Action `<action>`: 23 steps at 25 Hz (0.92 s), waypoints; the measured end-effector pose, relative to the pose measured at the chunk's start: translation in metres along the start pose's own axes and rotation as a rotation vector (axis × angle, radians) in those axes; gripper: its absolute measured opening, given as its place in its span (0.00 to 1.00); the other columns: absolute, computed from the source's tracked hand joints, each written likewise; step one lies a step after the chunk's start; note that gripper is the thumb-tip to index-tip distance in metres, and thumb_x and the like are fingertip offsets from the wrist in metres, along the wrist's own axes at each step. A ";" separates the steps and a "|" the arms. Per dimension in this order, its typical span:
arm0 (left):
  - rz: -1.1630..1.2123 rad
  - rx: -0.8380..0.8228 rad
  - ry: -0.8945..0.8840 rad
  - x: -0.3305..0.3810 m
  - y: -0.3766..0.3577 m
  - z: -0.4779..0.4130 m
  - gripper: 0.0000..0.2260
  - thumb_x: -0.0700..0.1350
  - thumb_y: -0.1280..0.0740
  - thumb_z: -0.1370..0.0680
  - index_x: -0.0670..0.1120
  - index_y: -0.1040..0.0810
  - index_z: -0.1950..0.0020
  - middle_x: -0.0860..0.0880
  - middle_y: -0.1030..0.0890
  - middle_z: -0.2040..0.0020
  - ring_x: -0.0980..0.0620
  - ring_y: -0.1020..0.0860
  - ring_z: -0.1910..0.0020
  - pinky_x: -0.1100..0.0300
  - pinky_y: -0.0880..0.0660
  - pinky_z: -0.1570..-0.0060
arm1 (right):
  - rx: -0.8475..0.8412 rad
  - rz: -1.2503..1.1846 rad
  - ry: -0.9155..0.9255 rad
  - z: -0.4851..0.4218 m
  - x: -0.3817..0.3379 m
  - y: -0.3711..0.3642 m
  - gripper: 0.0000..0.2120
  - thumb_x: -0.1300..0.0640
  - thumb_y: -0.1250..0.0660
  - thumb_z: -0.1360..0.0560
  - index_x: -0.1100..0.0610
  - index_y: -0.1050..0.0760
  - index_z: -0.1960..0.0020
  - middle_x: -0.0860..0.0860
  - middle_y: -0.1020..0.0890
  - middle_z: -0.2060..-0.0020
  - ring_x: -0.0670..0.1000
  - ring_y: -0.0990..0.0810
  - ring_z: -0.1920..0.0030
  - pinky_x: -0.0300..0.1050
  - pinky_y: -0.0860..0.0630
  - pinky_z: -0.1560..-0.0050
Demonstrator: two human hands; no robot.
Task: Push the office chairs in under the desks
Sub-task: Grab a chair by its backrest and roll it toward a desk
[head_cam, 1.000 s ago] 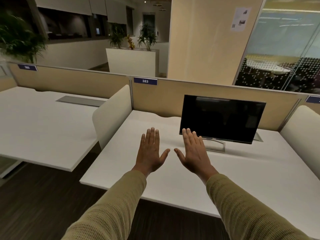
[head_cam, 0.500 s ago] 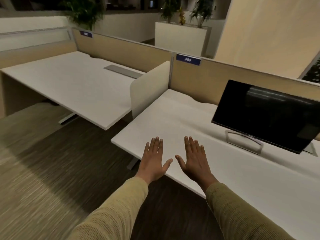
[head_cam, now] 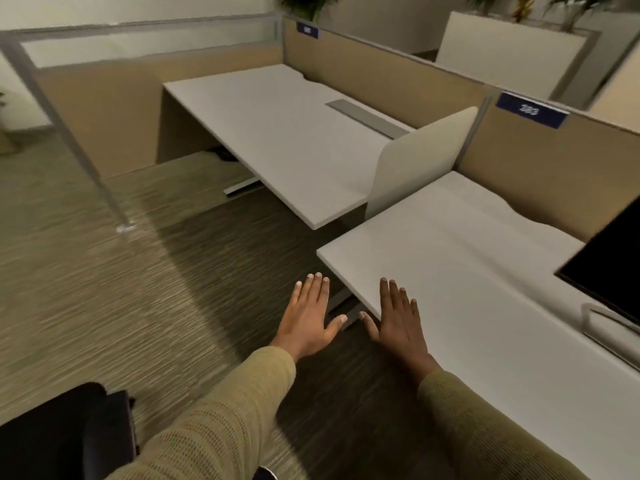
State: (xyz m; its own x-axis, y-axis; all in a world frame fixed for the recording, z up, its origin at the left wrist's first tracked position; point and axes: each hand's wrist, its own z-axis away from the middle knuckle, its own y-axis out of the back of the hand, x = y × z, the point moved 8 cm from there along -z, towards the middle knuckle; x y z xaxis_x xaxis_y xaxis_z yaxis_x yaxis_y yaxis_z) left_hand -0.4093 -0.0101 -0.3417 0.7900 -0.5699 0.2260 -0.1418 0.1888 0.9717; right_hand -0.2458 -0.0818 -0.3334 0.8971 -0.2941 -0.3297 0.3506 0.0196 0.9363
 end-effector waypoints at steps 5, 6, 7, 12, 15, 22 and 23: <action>0.022 0.032 0.133 -0.091 0.003 0.019 0.38 0.66 0.50 0.17 0.41 0.55 0.17 0.41 0.53 0.16 0.45 0.57 0.17 0.44 0.55 0.19 | -0.044 0.028 0.108 -0.038 -0.070 -0.029 0.41 0.33 0.47 0.20 0.51 0.62 0.18 0.55 0.55 0.18 0.58 0.54 0.19 0.60 0.55 0.20; 0.032 0.036 0.160 -0.110 0.001 0.024 0.39 0.66 0.50 0.17 0.41 0.55 0.17 0.41 0.53 0.16 0.45 0.57 0.17 0.44 0.56 0.19 | -0.051 0.034 0.133 -0.044 -0.084 -0.037 0.40 0.33 0.47 0.20 0.51 0.62 0.18 0.55 0.55 0.18 0.58 0.54 0.19 0.61 0.55 0.20; 0.041 0.035 0.186 -0.127 -0.001 0.029 0.39 0.66 0.51 0.17 0.41 0.55 0.17 0.41 0.53 0.16 0.45 0.58 0.17 0.45 0.57 0.19 | -0.052 0.040 0.156 -0.050 -0.097 -0.044 0.40 0.33 0.47 0.20 0.51 0.62 0.18 0.55 0.54 0.18 0.58 0.54 0.19 0.61 0.54 0.20; 0.062 0.070 0.324 -0.205 -0.008 0.067 0.40 0.68 0.52 0.18 0.41 0.55 0.17 0.42 0.53 0.16 0.45 0.58 0.17 0.48 0.62 0.20 | -0.117 0.052 0.257 -0.077 -0.166 -0.084 0.41 0.32 0.48 0.21 0.51 0.61 0.19 0.55 0.53 0.18 0.58 0.53 0.19 0.60 0.53 0.21; 0.088 0.098 0.455 -0.241 -0.009 0.097 0.40 0.68 0.53 0.19 0.41 0.54 0.17 0.42 0.53 0.16 0.45 0.57 0.17 0.50 0.66 0.22 | -0.165 0.073 0.369 -0.081 -0.208 -0.104 0.41 0.32 0.49 0.21 0.51 0.62 0.19 0.55 0.52 0.18 0.58 0.53 0.19 0.59 0.53 0.22; 0.181 0.118 0.802 -0.264 -0.026 0.189 0.39 0.66 0.51 0.17 0.41 0.57 0.17 0.42 0.55 0.16 0.44 0.58 0.17 0.45 0.59 0.19 | -0.301 0.143 0.690 -0.061 -0.285 -0.134 0.40 0.34 0.50 0.19 0.54 0.63 0.18 0.57 0.52 0.18 0.58 0.55 0.19 0.58 0.55 0.20; 0.195 0.131 0.839 -0.262 -0.028 0.201 0.38 0.65 0.50 0.17 0.41 0.56 0.17 0.41 0.55 0.16 0.44 0.58 0.17 0.45 0.59 0.19 | -0.315 0.147 0.725 -0.056 -0.290 -0.136 0.40 0.34 0.50 0.19 0.54 0.63 0.18 0.57 0.52 0.18 0.58 0.55 0.19 0.59 0.55 0.20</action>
State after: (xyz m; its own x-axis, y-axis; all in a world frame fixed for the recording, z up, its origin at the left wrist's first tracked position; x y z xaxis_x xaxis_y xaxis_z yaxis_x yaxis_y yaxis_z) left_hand -0.7320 -0.0265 -0.4145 0.9159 0.2501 0.3140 -0.3468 0.0991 0.9327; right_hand -0.5388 0.0545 -0.3721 0.8533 0.4241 -0.3034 0.1777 0.3104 0.9338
